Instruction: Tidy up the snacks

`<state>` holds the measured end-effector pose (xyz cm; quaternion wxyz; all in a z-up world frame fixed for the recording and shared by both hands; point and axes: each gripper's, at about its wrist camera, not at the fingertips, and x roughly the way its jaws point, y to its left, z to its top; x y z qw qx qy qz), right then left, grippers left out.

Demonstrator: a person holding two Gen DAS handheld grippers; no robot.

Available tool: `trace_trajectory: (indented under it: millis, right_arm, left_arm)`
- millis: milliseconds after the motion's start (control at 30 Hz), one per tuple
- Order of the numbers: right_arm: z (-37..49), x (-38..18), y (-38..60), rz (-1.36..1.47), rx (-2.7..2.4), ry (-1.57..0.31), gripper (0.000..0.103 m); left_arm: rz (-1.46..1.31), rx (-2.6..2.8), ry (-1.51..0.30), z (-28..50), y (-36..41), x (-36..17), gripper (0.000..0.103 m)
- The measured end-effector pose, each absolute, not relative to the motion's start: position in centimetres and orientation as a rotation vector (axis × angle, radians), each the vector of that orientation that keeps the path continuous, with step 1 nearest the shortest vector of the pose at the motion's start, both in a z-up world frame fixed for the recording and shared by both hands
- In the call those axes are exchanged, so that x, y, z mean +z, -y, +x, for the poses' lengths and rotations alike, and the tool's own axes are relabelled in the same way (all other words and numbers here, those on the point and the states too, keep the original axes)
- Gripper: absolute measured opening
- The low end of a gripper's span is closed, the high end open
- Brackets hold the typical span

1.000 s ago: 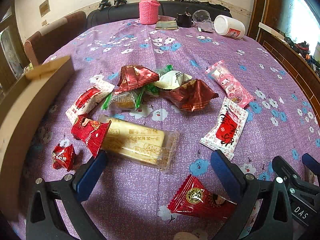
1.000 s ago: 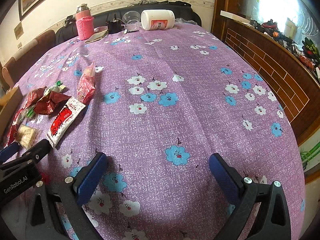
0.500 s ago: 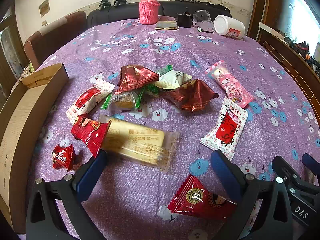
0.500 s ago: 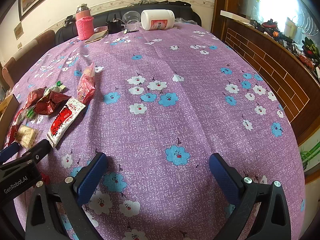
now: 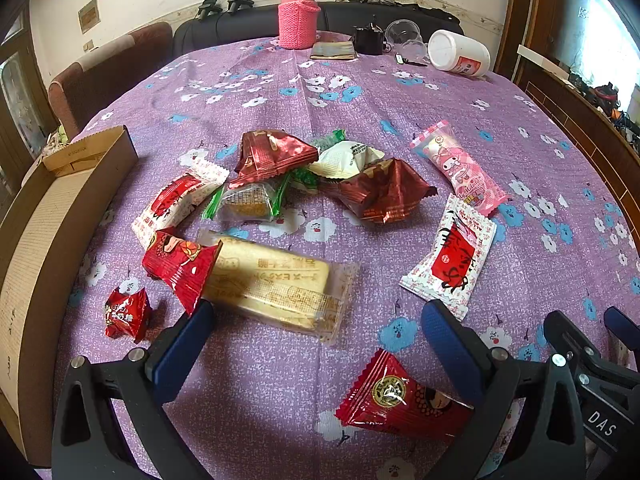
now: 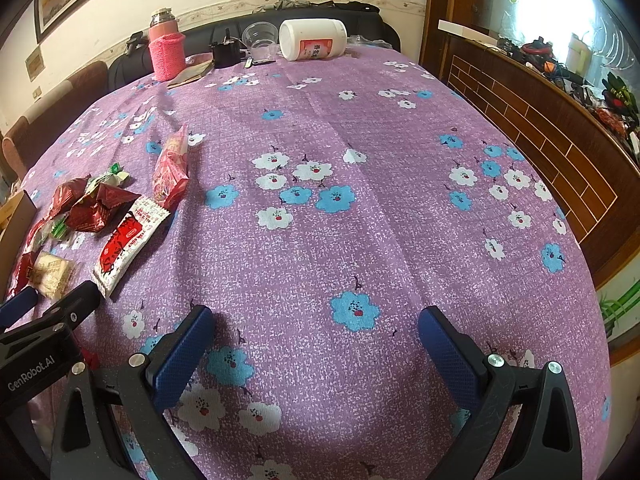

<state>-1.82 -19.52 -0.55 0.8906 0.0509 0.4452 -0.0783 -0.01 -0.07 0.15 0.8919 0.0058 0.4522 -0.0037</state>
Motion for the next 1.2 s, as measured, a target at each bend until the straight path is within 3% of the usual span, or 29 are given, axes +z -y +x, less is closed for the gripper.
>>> trace_trajectory:
  millis: [433, 533, 700, 800, 867, 933, 967, 1100, 1200]
  right_arm:
    - [-1.8, -0.6, 19.5, 0.11, -0.156, -0.959, 0.102]
    - [-2.3, -0.5, 19.2, 0.1, -0.139, -0.969, 0.102]
    - [-3.5, -0.5, 19.2, 0.079, -0.097, -0.974, 0.102]
    - [-4.4, 0.3, 19.3, 0.102, -0.087, -0.988, 0.091]
    - [-5.0, 1.3, 18.6, 0.13, -0.025, -0.958, 0.084]
    - [-5.7, 2.7, 16.5, 0.115, 0.09, -0.915, 0.083]
    - [-6.1, 3.2, 14.6, 0.079, 0.171, -0.898, 0.083]
    - [-6.8, 3.3, 8.4, -0.064, 0.382, -0.89, 0.08]
    - [-7.0, 2.3, 4.8, -0.182, 0.441, -0.899, 0.066]
  left_arm:
    - [0.112, -0.214, -1.038, -1.8, -0.4, 0.3, 0.103]
    - [0.059, -0.282, -1.03, -3.7, -2.2, 1.0, 0.092]
    - [-0.075, -0.323, -0.942, -6.6, -8.6, 3.1, 0.091]
    - [-0.122, -0.303, -0.934, -7.3, -12.2, 3.6, 0.091]
    - [-0.138, -0.288, -0.919, -7.8, -14.2, 3.9, 0.082]
    - [-0.168, -0.303, -0.915, -8.0, -15.8, 4.2, 0.055]
    - [-0.178, -0.311, -0.918, -7.9, -16.2, 4.3, 0.05]
    - [-0.201, -0.327, -0.937, -7.3, -16.6, 4.1, 0.048]
    - [-0.178, -0.347, -0.952, -6.5, -15.7, 4.1, 0.048]
